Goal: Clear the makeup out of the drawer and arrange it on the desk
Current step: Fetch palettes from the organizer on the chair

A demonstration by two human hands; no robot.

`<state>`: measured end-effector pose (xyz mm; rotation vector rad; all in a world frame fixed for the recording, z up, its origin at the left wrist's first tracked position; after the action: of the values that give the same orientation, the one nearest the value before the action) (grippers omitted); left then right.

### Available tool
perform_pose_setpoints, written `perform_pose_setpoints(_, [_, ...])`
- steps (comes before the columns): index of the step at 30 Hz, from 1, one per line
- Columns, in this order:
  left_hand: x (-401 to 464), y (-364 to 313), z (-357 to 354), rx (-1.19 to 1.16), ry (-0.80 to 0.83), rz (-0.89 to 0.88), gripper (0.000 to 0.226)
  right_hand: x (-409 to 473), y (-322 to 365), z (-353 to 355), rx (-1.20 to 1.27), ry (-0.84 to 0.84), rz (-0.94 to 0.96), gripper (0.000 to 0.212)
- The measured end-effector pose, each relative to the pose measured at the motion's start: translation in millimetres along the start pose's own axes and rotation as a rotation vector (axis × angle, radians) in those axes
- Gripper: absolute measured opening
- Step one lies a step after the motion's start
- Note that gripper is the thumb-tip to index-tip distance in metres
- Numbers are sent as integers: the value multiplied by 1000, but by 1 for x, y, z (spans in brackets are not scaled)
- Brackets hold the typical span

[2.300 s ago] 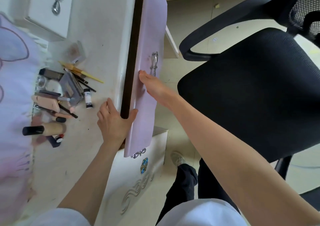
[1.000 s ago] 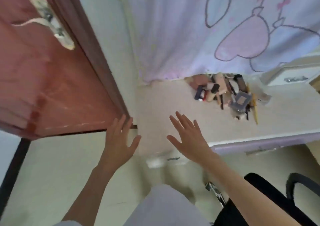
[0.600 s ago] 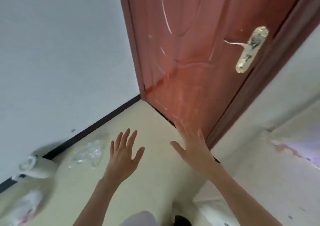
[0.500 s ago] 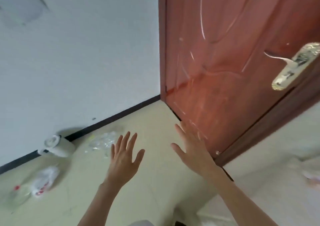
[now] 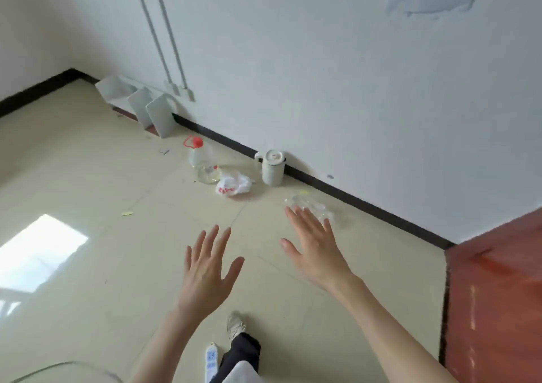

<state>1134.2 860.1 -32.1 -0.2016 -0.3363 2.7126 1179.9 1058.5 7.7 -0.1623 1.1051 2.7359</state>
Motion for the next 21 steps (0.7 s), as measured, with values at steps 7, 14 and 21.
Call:
perform_pose_setpoints(7, [70,113,31,-77,-48,246,88,146,89,-52,-77,173,175,61])
perform_pose_setpoints(14, [110,238,86,-96,-185,476,66,266,205,-129,-89,349,397,60])
perform_pose_setpoints(21, [163,350,98,-151,-178,728,61,402,285,-194,-148,480,532,61])
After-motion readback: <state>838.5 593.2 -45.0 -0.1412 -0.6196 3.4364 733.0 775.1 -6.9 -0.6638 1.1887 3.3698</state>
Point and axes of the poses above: each hand's wrist, its own x-axis towards the middle knuckle, its own z-axis out of the back of the hand, y = z × x, the point moved 3 cm from there along x, towards the middle knuckle, and after that the axes turned 14 degrees about x, right-handed, at the moved point
